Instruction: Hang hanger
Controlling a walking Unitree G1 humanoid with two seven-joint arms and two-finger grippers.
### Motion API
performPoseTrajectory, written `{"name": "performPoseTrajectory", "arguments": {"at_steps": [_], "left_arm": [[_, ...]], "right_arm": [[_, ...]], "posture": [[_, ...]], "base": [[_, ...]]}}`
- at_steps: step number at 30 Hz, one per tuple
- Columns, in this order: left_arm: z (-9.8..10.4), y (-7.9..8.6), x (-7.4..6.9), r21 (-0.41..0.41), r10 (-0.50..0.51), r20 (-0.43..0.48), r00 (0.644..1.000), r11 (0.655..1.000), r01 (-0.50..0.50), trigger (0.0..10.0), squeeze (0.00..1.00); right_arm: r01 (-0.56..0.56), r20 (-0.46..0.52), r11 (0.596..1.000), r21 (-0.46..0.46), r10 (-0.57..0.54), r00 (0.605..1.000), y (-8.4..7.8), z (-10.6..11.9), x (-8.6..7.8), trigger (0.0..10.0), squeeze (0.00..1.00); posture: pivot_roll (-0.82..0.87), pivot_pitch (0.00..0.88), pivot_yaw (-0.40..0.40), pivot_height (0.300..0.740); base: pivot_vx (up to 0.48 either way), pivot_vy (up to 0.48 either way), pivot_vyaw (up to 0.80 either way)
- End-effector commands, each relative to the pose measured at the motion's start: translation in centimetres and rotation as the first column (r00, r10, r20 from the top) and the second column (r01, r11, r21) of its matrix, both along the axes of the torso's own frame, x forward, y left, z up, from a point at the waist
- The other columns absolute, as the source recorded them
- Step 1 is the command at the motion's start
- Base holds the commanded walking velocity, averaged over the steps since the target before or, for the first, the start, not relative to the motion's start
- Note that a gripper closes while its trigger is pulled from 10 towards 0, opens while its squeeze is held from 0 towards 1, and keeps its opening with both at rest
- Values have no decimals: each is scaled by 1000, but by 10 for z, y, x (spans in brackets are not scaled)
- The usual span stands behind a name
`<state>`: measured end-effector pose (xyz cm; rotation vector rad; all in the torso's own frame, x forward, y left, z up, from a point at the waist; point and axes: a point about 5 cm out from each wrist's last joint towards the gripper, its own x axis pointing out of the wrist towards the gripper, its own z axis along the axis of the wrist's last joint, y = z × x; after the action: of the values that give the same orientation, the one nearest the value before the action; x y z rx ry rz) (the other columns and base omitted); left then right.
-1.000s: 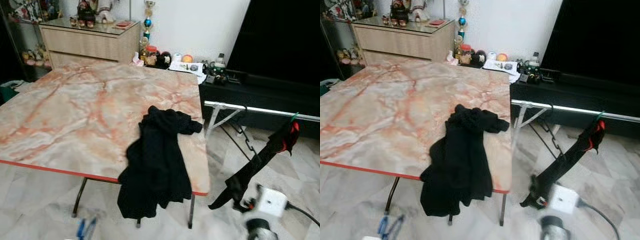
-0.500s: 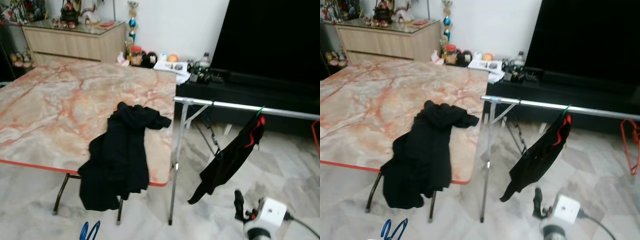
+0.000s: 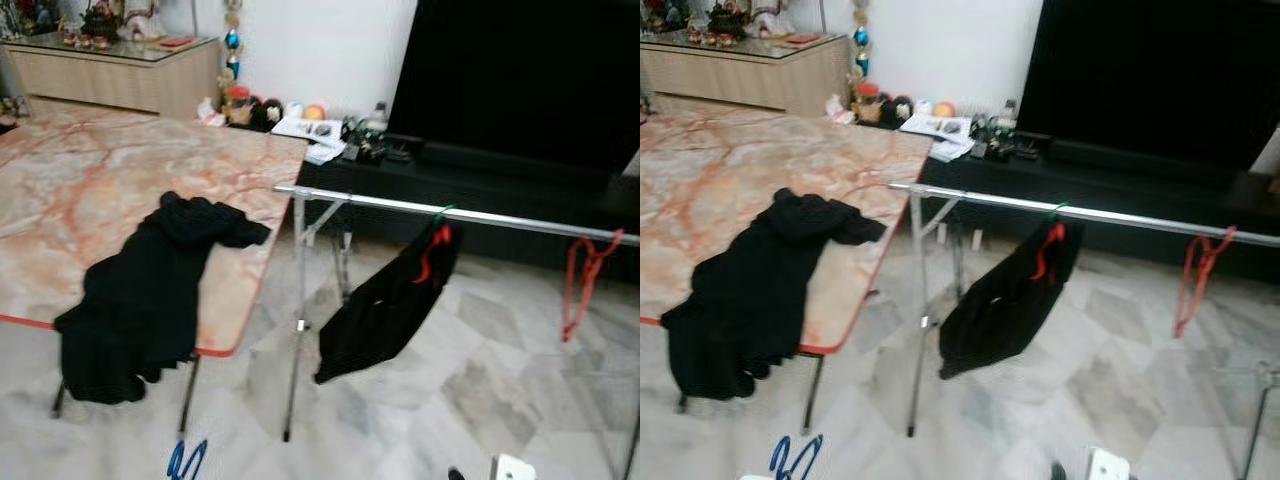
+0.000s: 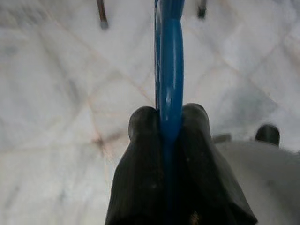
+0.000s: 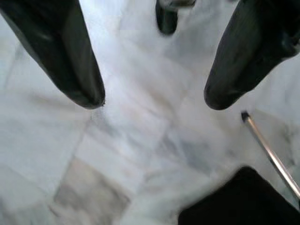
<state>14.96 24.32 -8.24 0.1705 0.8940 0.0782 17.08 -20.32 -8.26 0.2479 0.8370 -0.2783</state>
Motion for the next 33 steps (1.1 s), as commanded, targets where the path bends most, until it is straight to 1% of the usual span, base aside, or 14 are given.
{"name": "performPoseTrajectory", "arguments": {"at_steps": [1, 3, 7, 10, 17, 33], "left_arm": [[0, -4, 4, -4, -11, -1, 1000, 1000, 11, 10000, 0], [0, -3, 4, -4, -7, -3, 1000, 1000, 7, 10000, 0], [0, -1, 4, 0, -2, -8, 1000, 1000, 2, 10000, 0], [0, 0, 3, 5, -1, -16, 1000, 1000, 1, 10000, 0], [-1, 0, 2, 7, 20, -27, 999, 1000, -20, 10000, 0], [-1, -1, 2, 3, 18, -32, 999, 1000, -18, 10000, 0]], "right_arm": [[1, -29, 1000, -10, -1, 1000, -3, -2, -4, 10000, 0], [16, -54, 1000, -2, -16, 998, -3, -6, -10, 10000, 0], [3, -44, 1000, 28, -2, 999, 2, -7, -10, 10000, 0], [-11, -55, 999, 43, 14, 998, 6, -8, -12, 10000, 0], [-20, -57, 998, 57, 23, 998, 10, -10, -13, 10000, 0], [-25, -54, 998, 61, 28, 998, 11, -9, -12, 10000, 0]], "posture": [[93, 0, -69, 740], [91, 0, -67, 740], [88, 0, -63, 740], [94, 0, -64, 740], [91, 0, -60, 740], [90, 0, -59, 740]], "base": [[0, -480, 0], [0, -480, 0], [0, -480, 0], [0, -387, 0], [0, 0, 0], [0, 0, 0]]}}
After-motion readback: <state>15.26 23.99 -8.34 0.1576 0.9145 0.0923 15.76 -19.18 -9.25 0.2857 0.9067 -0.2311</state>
